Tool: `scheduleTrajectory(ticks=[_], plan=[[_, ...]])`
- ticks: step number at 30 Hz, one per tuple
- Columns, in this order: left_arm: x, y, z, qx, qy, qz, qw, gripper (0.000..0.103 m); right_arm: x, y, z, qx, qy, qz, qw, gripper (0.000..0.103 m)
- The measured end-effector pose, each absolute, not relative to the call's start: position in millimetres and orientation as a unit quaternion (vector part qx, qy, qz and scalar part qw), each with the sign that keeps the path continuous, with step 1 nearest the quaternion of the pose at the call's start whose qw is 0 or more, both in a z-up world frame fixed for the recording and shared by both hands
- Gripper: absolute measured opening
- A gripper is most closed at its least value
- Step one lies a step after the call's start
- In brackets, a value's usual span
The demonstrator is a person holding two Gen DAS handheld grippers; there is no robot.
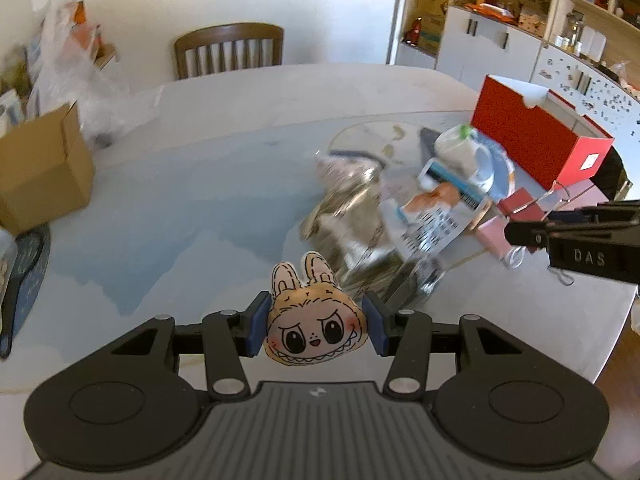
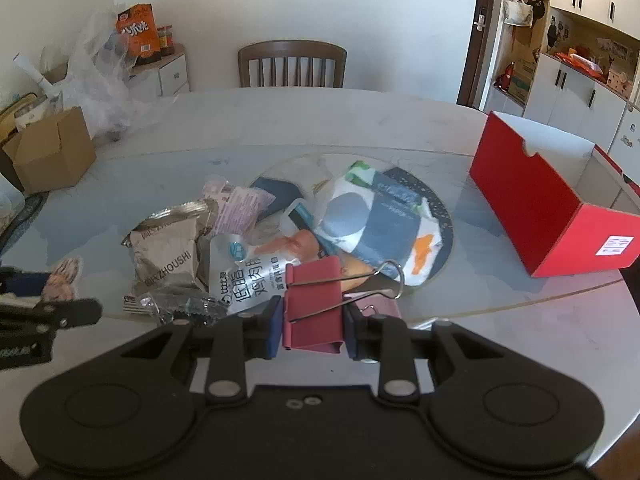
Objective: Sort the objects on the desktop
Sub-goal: 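Lift the bunny charm with the left gripper while the right gripper lifts the pink binder clip, then lower both held items into the red shoebox and open both grippers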
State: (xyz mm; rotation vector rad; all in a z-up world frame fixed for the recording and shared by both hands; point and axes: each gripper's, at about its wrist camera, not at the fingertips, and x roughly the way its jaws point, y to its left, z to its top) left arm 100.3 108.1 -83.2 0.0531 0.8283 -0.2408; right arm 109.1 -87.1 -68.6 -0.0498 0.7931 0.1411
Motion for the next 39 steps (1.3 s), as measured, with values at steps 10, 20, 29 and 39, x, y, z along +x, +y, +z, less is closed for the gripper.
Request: scheduleTrajectory(ticks=[10, 20, 29, 39], plan=[[119, 75, -56, 0.014, 0.388, -0.124, 0.913, 0.048, 115, -128, -40, -0.017, 0.371, 0.095, 0.924, 0.029], [147, 12, -35, 0.003, 0.387, -0.105, 0.916, 0.048, 142, -195, -15, -0.016, 0.361, 0.136, 0.922, 0.029], [173, -55, -10, 0.010, 0.372, -0.113, 0.921, 0.048, 171, -263, 6, -0.007, 0.346, 0.146, 0.927, 0.029], [207, -142, 8, 0.033, 0.359, -0.154, 0.920, 0.048, 193, -325, 5, 0.001, 0.341, 0.130, 0.931, 0.029]])
